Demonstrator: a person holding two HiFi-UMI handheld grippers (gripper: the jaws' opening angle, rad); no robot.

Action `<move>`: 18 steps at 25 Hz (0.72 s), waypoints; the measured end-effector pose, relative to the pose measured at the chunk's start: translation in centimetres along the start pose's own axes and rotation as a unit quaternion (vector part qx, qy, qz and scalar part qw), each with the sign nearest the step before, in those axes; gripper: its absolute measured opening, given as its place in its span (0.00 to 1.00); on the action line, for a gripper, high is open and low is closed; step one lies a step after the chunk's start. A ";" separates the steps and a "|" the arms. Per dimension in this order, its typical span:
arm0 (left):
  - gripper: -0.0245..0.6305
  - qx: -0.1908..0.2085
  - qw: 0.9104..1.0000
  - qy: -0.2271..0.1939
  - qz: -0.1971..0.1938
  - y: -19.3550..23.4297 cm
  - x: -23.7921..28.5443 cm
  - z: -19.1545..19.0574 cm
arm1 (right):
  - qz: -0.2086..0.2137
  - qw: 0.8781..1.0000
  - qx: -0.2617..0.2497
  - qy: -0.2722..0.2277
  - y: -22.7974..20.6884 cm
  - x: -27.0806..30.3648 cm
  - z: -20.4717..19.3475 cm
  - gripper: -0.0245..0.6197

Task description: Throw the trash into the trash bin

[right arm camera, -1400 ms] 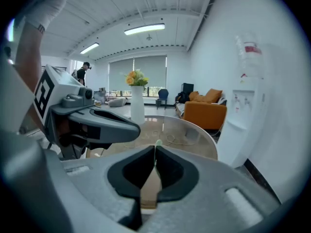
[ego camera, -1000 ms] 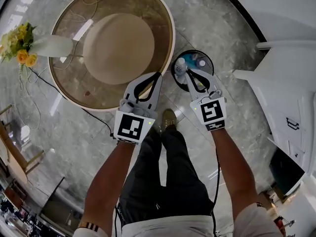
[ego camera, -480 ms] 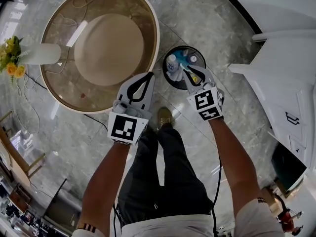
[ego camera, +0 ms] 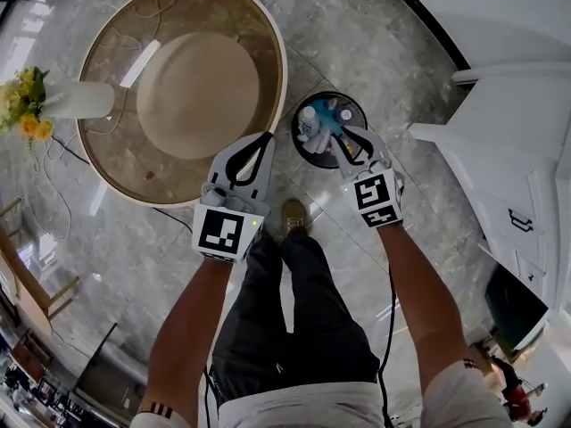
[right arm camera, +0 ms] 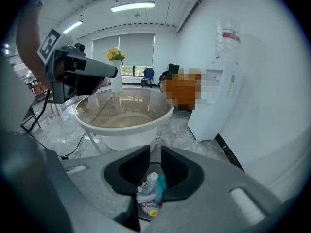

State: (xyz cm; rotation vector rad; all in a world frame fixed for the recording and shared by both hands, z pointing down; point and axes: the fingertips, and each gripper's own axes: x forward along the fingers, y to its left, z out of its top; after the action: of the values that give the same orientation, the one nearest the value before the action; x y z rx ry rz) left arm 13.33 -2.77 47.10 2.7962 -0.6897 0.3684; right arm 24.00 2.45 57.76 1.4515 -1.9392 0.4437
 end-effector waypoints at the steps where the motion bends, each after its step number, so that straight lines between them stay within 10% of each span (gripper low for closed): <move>1: 0.04 0.005 1.000 -0.006 0.003 0.1 -0.2 0.4 | -0.002 1.000 -0.001 -0.012 -0.2 -0.4 0.9 0.14; 18: 0.04 0.018 0.994 -0.100 0.033 1.0 -7.9 18.1 | 0.027 0.969 0.025 -0.243 2.4 -12.5 25.6 0.04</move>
State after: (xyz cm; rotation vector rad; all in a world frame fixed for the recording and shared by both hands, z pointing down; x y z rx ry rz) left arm 9.44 -5.53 27.93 2.8763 -0.8270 0.1120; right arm 15.89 -3.76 31.04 1.6580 -2.3651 0.1666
